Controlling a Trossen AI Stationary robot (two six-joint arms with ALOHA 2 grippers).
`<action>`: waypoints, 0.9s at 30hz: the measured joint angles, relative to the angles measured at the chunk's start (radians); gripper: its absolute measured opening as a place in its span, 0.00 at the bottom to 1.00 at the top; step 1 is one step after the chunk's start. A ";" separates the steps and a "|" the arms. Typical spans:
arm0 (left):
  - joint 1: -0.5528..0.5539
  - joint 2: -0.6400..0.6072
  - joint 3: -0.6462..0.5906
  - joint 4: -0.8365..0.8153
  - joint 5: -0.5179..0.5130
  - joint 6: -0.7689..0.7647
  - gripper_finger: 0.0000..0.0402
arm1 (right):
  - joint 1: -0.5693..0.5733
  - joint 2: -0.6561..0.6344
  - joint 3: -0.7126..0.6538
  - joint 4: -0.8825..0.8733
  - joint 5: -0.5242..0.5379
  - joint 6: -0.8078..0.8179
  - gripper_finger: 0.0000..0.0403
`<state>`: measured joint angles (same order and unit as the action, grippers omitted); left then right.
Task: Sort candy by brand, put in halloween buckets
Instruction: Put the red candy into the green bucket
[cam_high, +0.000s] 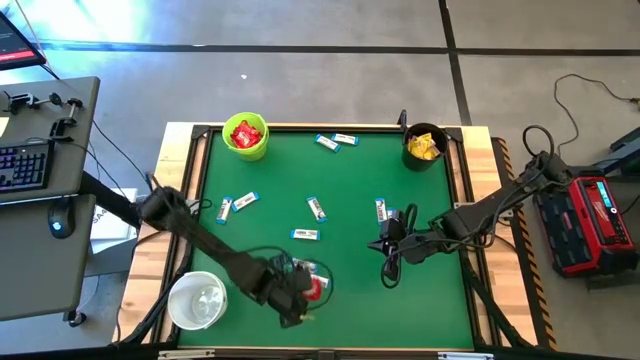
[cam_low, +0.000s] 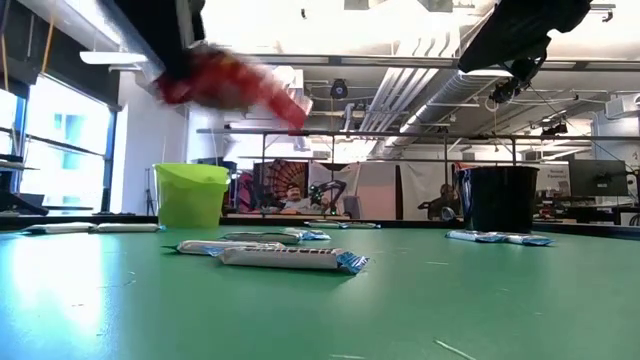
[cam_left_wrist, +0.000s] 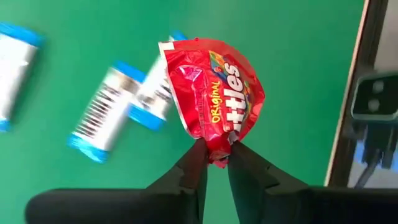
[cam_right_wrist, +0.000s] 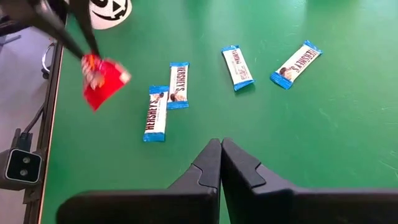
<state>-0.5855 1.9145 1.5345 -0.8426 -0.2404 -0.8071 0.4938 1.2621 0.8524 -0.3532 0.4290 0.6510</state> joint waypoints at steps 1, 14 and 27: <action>0.013 -0.019 0.000 -0.016 -0.013 0.008 0.11 | 0.000 0.000 0.000 0.002 0.000 0.000 0.00; 0.268 -0.304 0.000 -0.195 -0.149 0.074 0.06 | 0.000 0.000 0.000 0.009 0.008 0.004 0.00; 0.740 -0.468 0.000 -0.390 -0.082 0.259 0.06 | -0.038 0.002 0.000 0.025 0.068 -0.002 0.00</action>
<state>0.1545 1.4461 1.5341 -1.2324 -0.3220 -0.5478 0.4555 1.2640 0.8524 -0.3286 0.4974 0.6486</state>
